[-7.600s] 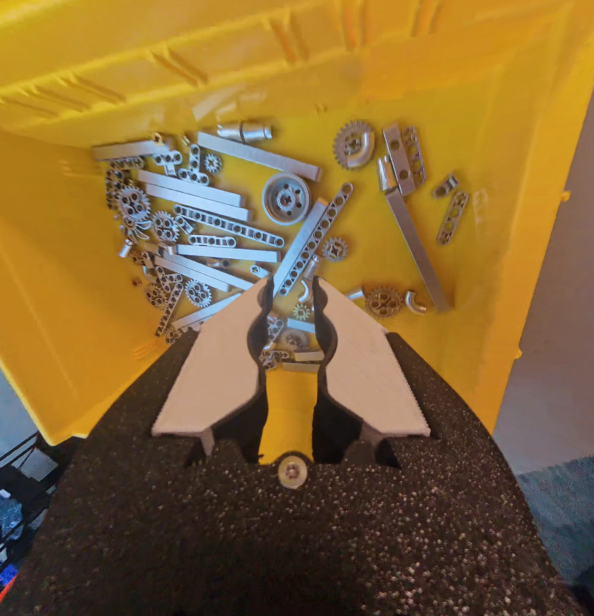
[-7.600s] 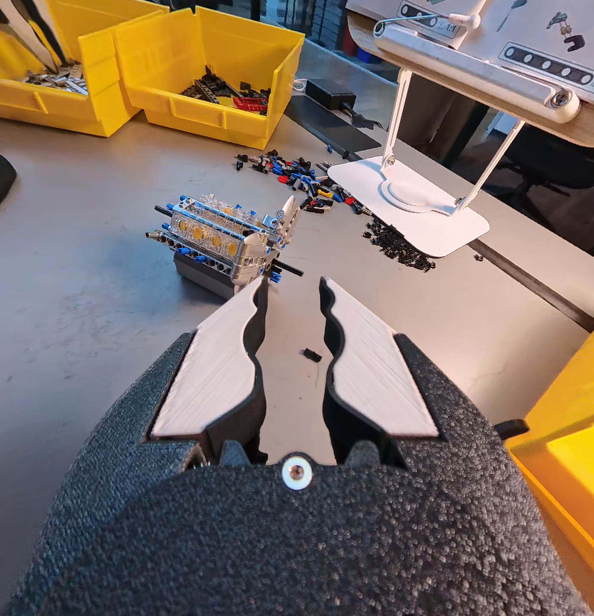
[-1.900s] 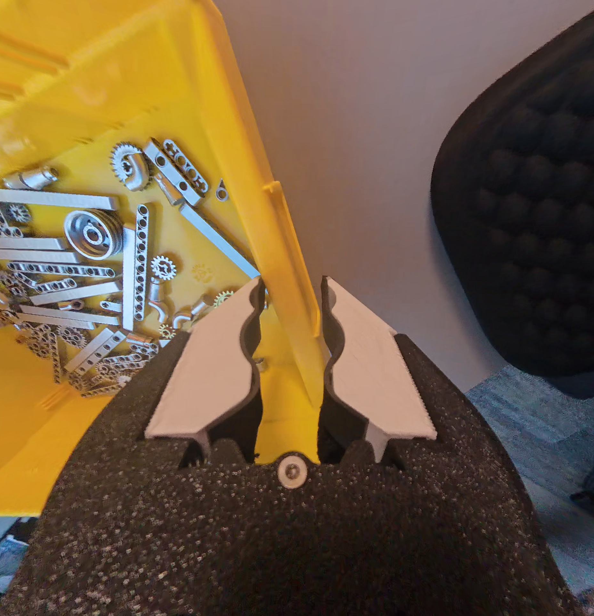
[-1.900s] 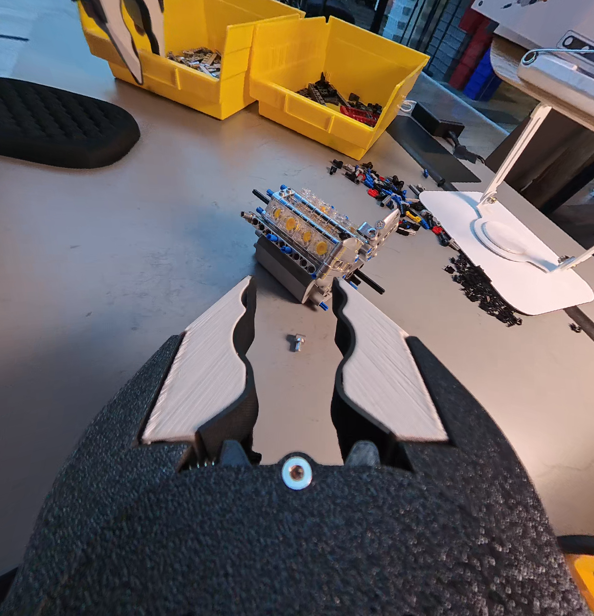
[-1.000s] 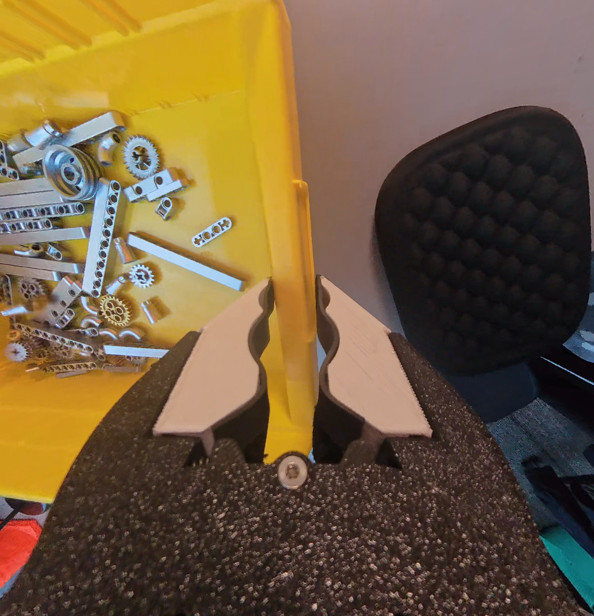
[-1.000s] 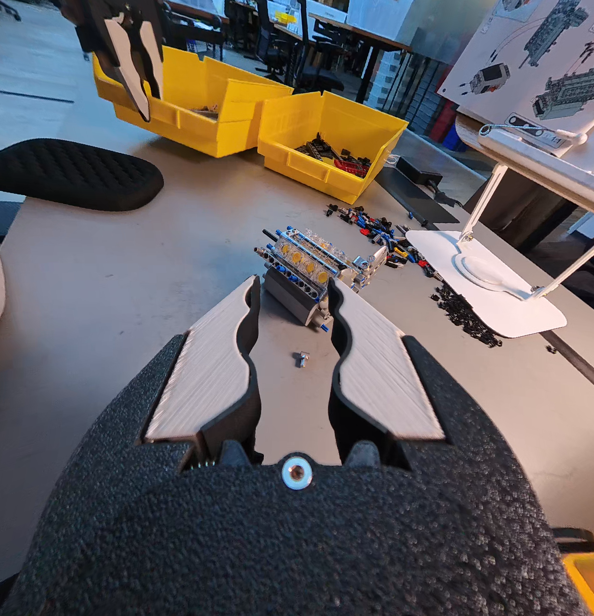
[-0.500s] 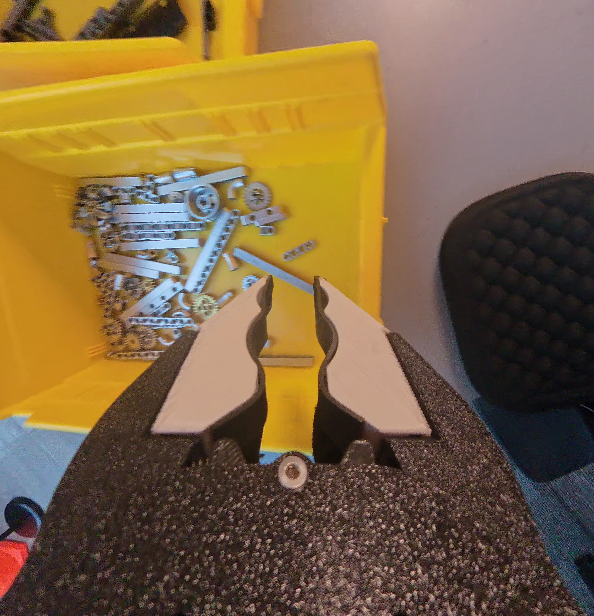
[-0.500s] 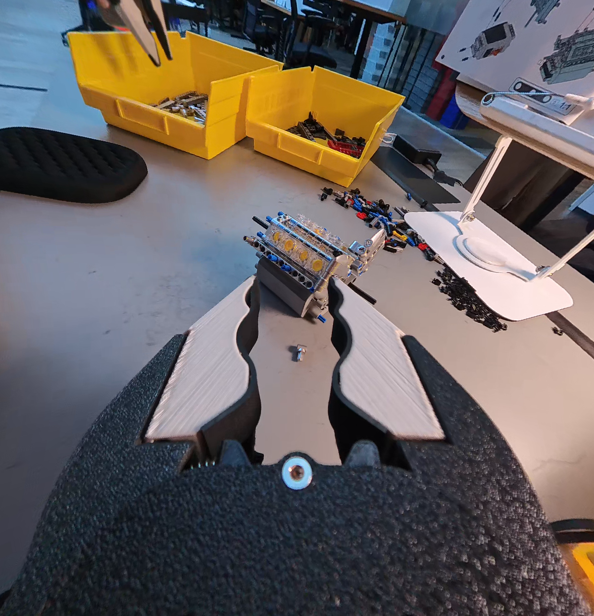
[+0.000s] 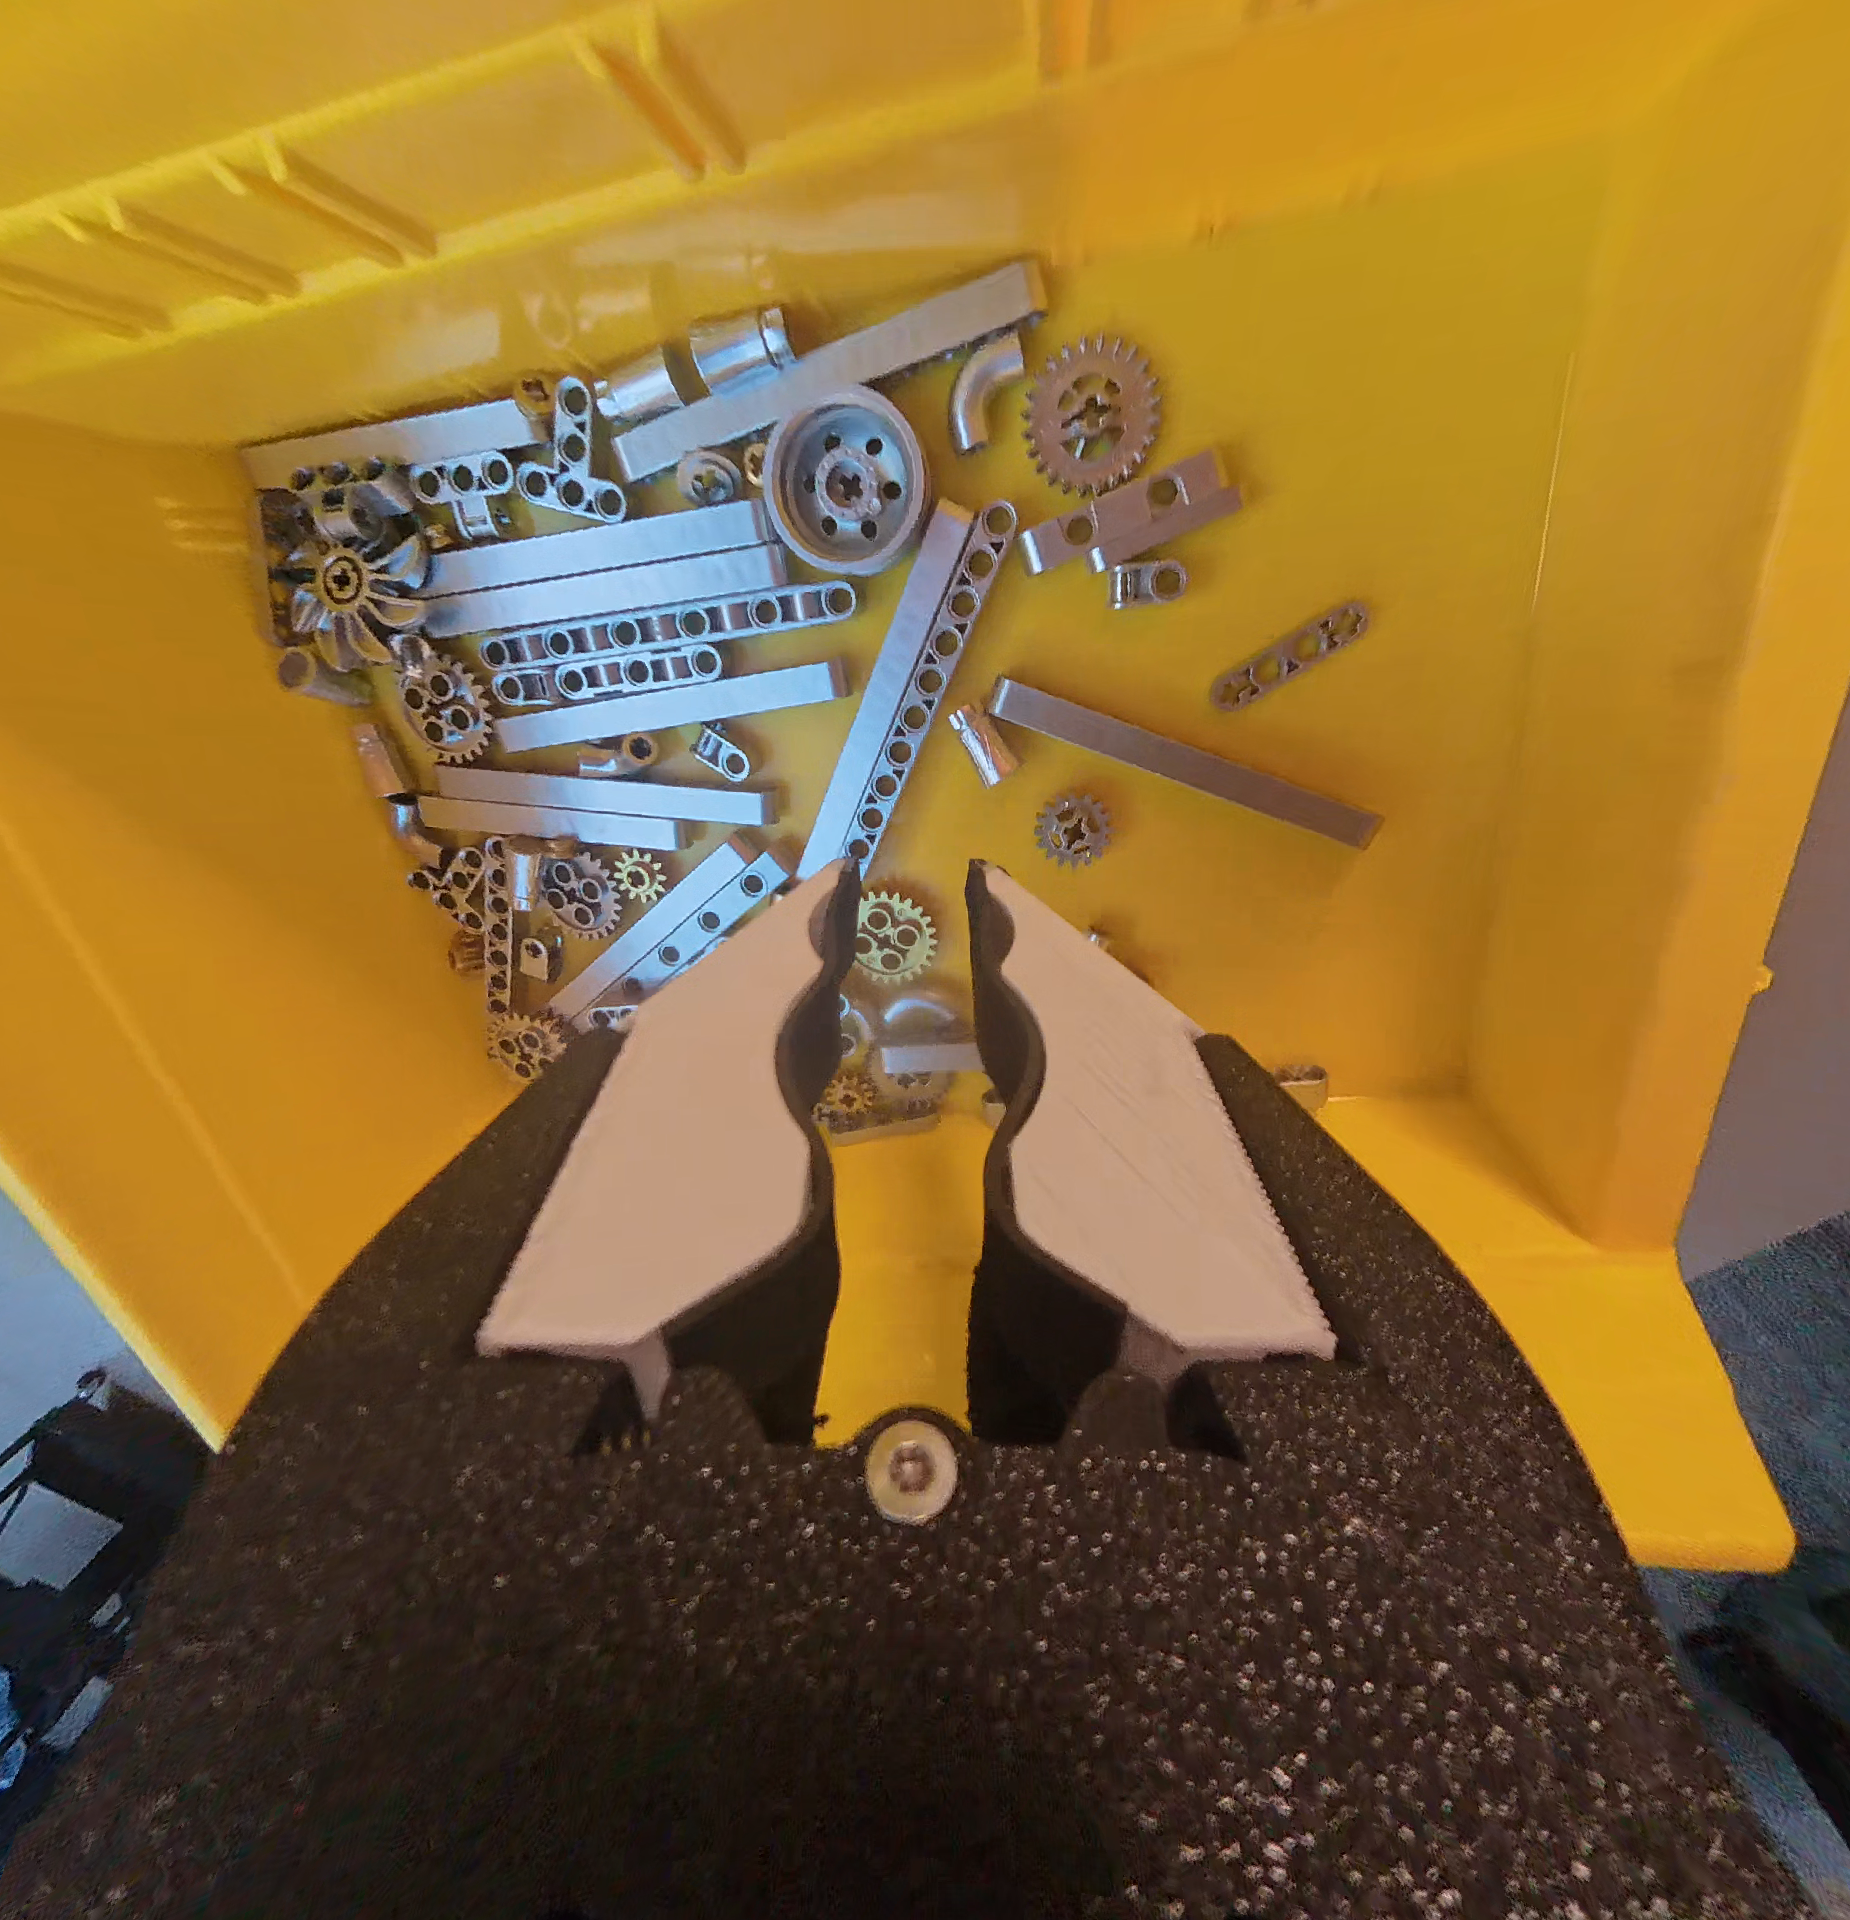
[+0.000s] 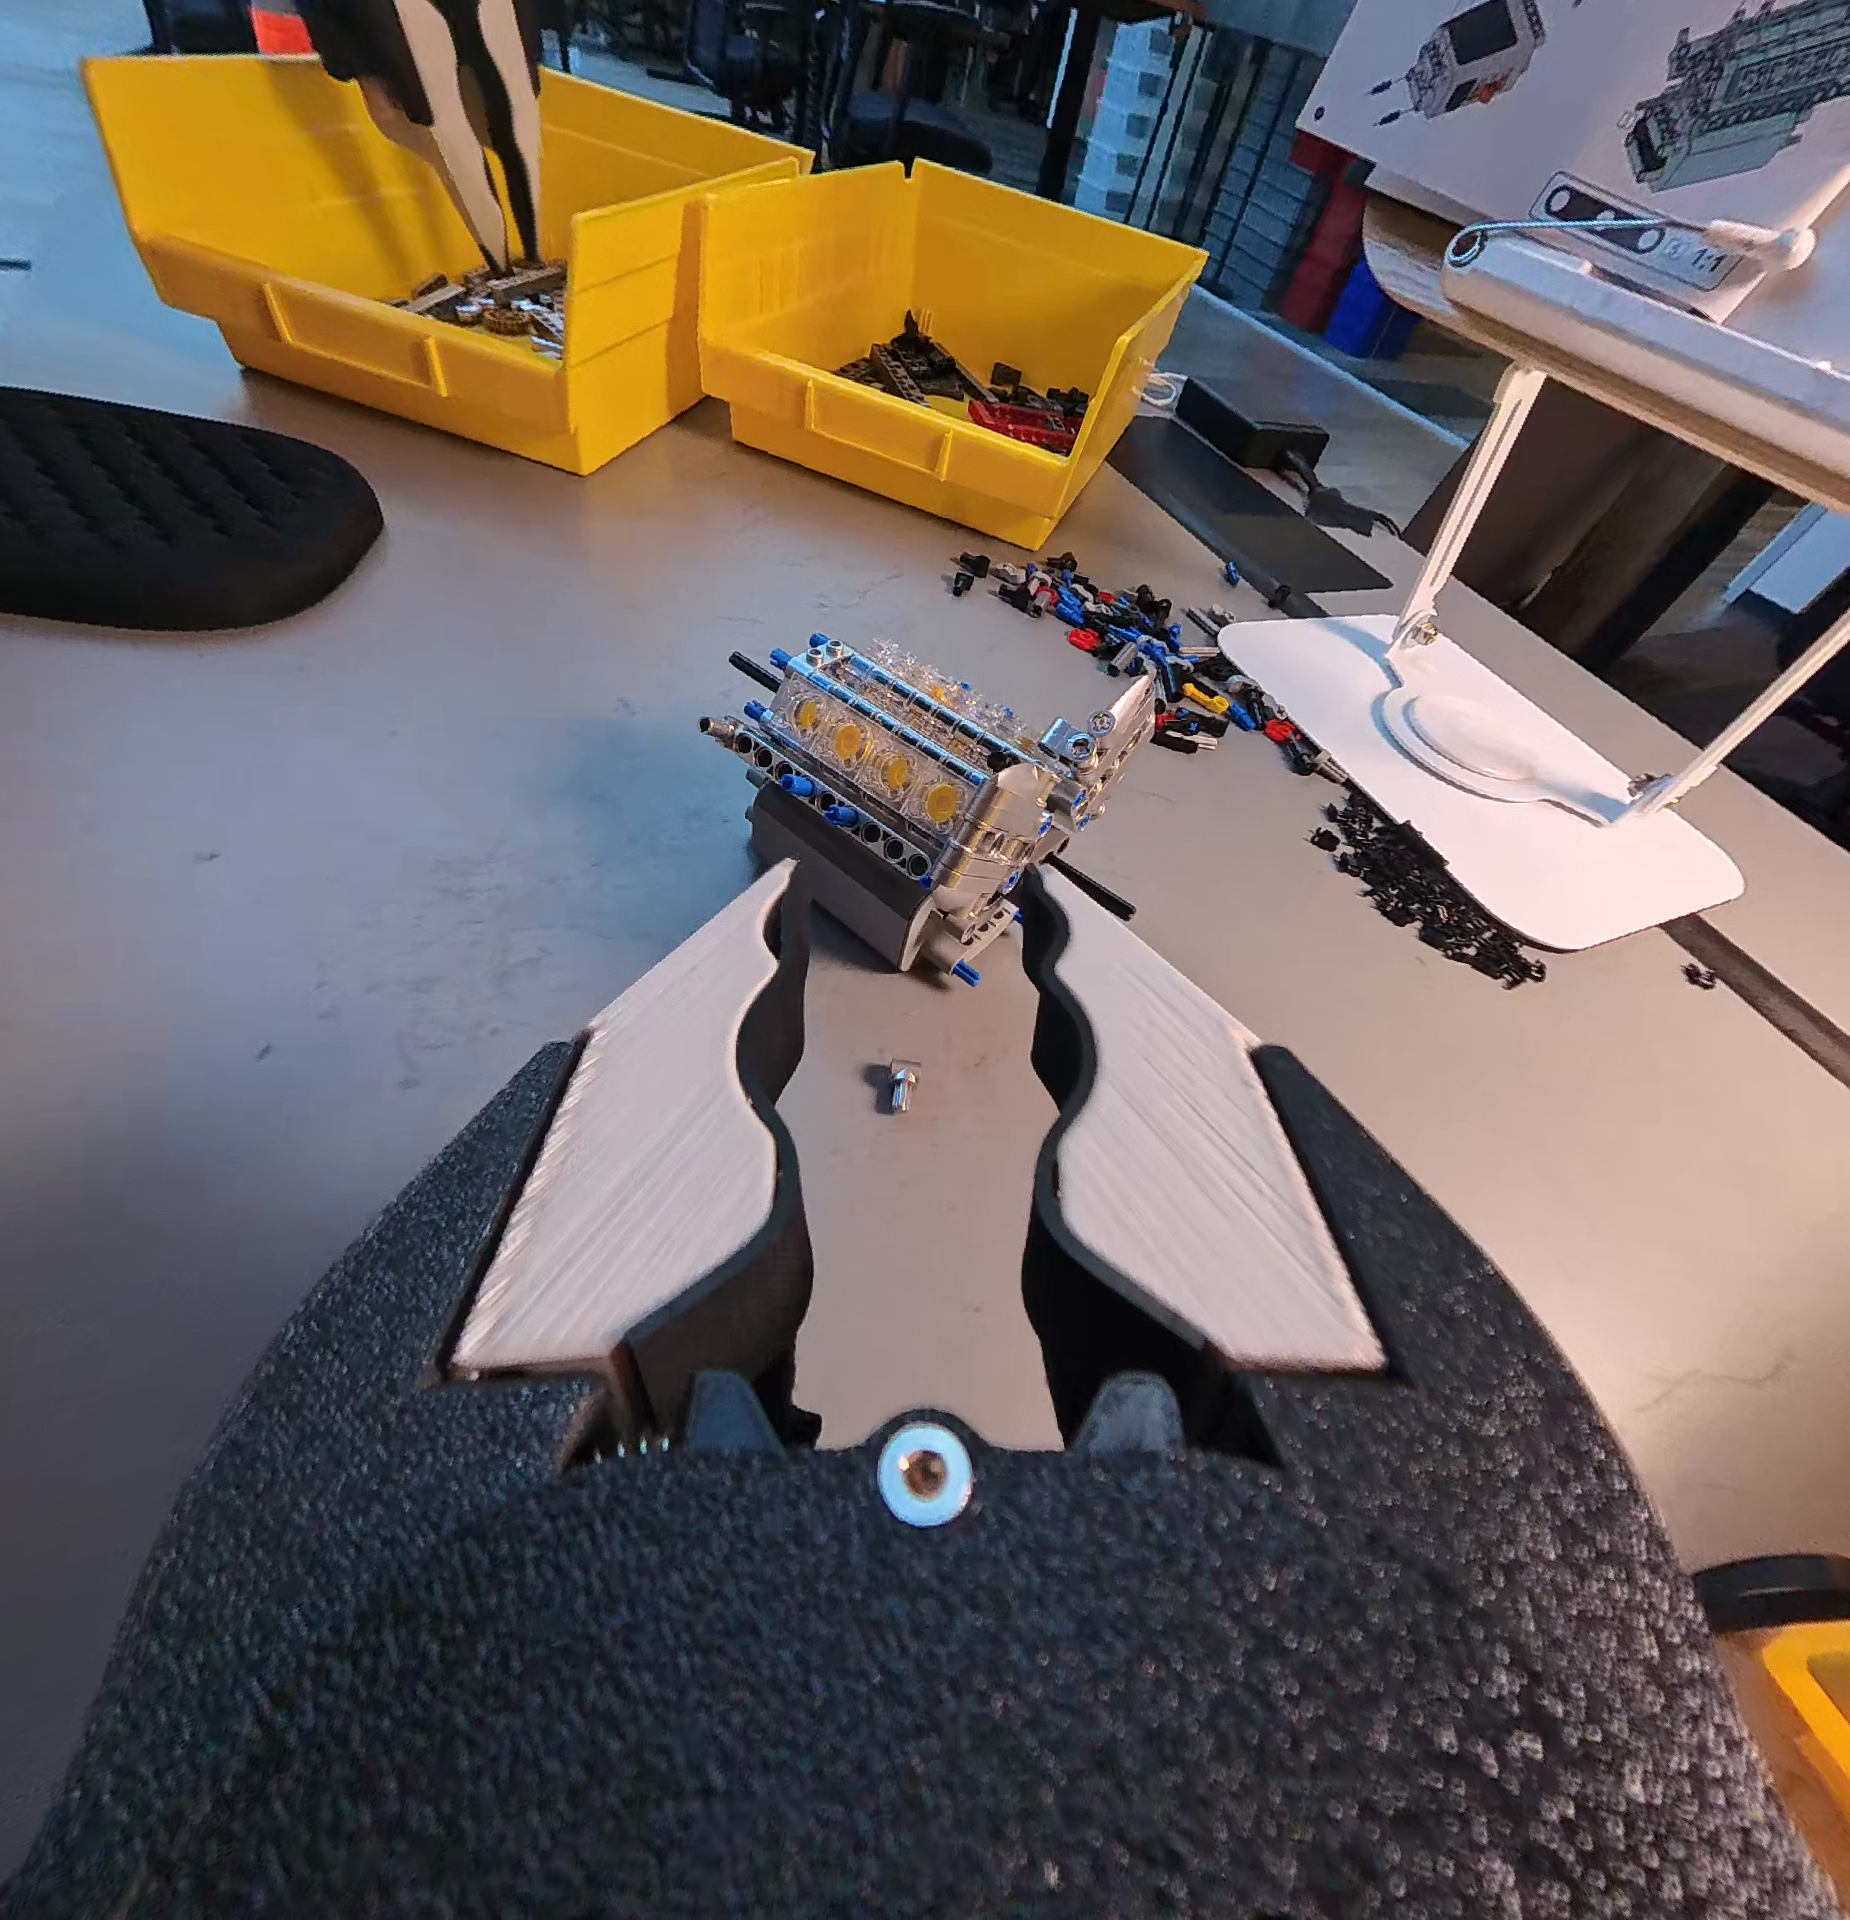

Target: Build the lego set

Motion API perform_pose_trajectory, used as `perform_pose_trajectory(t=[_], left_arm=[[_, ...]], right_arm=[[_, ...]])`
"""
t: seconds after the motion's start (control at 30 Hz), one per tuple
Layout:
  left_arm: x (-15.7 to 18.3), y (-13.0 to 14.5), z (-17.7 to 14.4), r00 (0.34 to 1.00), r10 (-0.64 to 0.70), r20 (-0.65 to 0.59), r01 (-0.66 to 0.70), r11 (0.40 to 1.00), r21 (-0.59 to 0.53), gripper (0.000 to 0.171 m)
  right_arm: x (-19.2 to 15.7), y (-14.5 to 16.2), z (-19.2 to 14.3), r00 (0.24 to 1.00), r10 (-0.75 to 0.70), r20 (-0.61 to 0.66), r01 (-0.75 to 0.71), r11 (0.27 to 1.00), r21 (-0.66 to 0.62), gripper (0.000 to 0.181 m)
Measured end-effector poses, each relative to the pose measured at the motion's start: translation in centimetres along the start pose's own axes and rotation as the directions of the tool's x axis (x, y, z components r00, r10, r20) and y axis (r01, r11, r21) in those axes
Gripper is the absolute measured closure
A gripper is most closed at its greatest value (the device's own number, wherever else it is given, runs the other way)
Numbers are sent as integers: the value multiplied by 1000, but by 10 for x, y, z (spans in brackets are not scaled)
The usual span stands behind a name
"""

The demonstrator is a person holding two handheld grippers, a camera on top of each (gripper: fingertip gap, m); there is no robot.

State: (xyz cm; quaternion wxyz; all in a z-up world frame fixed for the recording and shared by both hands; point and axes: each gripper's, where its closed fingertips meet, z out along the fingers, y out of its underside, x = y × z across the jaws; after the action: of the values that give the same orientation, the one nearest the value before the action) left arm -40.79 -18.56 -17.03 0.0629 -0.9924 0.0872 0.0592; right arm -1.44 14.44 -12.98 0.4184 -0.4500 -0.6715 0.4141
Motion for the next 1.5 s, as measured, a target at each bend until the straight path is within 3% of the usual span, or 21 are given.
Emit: perform_pose_trajectory(t=[0.23, 0.37, 0.47, 0.53, 0.6, 0.63, 0.67, 0.9, 1.13, 1.33, 1.5], left_arm=[[23, 17, 5, 989, 51, -140, -63, 995, -78, 153], [43, 33, 12, 968, 80, -239, -116, 983, -143, 143], [46, 38, 20, 966, 102, -237, -146, 973, -179, 141], [44, 41, 25, 968, 114, -222, -161, 965, -207, 152], [41, 36, 23, 971, 107, -212, -147, 972, -181, 153], [37, 31, 20, 975, 101, -200, -133, 979, -153, 156], [33, 25, 15, 978, 99, -182, -122, 985, -120, 171], [-14, 1, -9, 997, 72, 35, -73, 997, 38, 171], [-72, -4, -20, 964, -25, 265, -1, 995, 96, 165], [-107, 17, -6, 960, -102, 260, 95, 995, 38, 163], [-112, 26, 16, 973, -117, 197, 124, 992, -22, 162]], right_arm=[[1, 3, 4, 1000, 7, -4, -7, 1000, -15, 141], [1, 4, 6, 1000, 7, -5, -7, 1000, -21, 141], [1, 4, 6, 1000, 6, -10, -6, 1000, -22, 141], [1, 4, 6, 1000, 6, -11, -7, 1000, -24, 141], [1, 5, 6, 1000, 4, -12, -5, 1000, -27, 141], [1, 5, 6, 1000, 4, -12, -4, 1000, -27, 141], [1, 5, 6, 1000, 4, -12, -5, 1000, -28, 141], [0, 5, 6, 1000, 2, -14, -3, 1000, -29, 141], [0, 4, 5, 1000, -2, -17, 1, 1000, -28, 141], [0, 4, 5, 1000, -4, -19, 4, 1000, -27, 141], [1, 4, 4, 1000, -2, -24, 2, 1000, -26, 141]])
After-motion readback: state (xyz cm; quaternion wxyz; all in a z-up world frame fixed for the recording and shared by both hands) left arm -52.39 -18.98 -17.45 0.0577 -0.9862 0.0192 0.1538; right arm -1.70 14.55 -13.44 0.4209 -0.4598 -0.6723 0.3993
